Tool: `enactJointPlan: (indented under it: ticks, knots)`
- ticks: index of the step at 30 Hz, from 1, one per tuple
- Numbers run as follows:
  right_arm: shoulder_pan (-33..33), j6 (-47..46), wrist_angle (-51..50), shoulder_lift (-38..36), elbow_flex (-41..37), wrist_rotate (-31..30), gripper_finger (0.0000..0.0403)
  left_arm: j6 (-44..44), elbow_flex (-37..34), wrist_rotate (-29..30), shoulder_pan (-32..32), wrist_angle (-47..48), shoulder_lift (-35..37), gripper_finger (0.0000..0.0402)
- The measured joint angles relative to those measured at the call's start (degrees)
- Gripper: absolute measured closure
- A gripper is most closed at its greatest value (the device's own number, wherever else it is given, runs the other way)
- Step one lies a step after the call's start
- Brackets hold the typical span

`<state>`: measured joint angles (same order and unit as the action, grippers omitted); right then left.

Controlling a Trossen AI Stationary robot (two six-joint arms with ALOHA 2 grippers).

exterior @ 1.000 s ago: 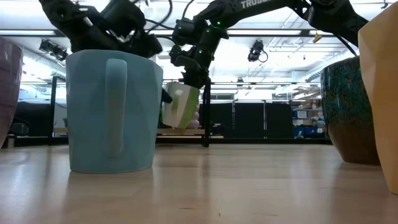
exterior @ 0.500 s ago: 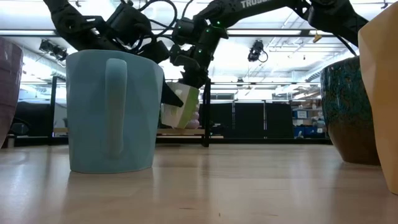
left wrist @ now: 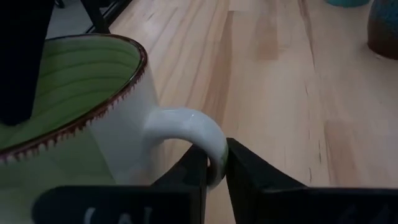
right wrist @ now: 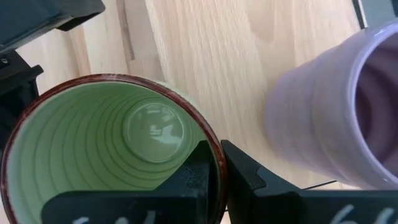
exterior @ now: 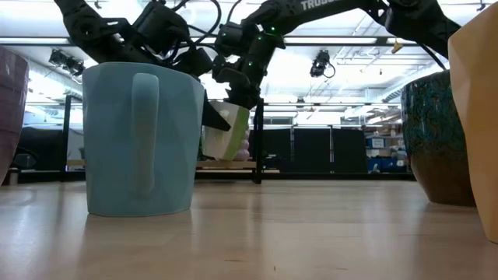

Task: Place coffee mugs
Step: Put the green mug on the shelf

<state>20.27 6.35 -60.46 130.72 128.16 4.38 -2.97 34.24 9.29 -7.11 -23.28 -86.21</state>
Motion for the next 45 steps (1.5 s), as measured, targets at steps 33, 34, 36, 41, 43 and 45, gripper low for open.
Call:
enactJointPlan:
  ticks: [33, 34, 36, 41, 43, 45]
  knots:
    - [-2.3, 1.5, -0.4, -11.3, 0.2, -4.3, 0.0261, -1.6, -0.2, 1.4, 0.6, 0.2, 0.1, 0.0358]
    - [-2.6, 1.4, -0.6, -12.0, 0.2, -4.8, 0.0258, -1.8, -0.2, 1.5, 0.6, 0.1, 0.1, 0.0358]
    - [-3.1, 1.1, -1.3, -13.3, 0.2, -6.0, 0.0253, -1.9, -0.2, 1.7, 0.6, -0.2, 0.1, 0.0359]
    - [-4.6, -0.4, -2.7, -16.8, 0.2, -6.9, 0.0251, -2.0, -0.2, 1.7, 0.6, -2.9, 0.1, 0.0359]
    - [-5.7, -0.6, -3.5, -18.3, 0.2, -7.6, 0.0251, -2.0, -0.2, 1.7, 0.6, -3.9, 0.1, 0.0359]
    - [-7.3, -0.8, -3.9, -19.9, -0.2, -10.5, 0.0251, -2.1, -0.2, 1.6, 0.6, -3.9, 0.1, 0.0359]
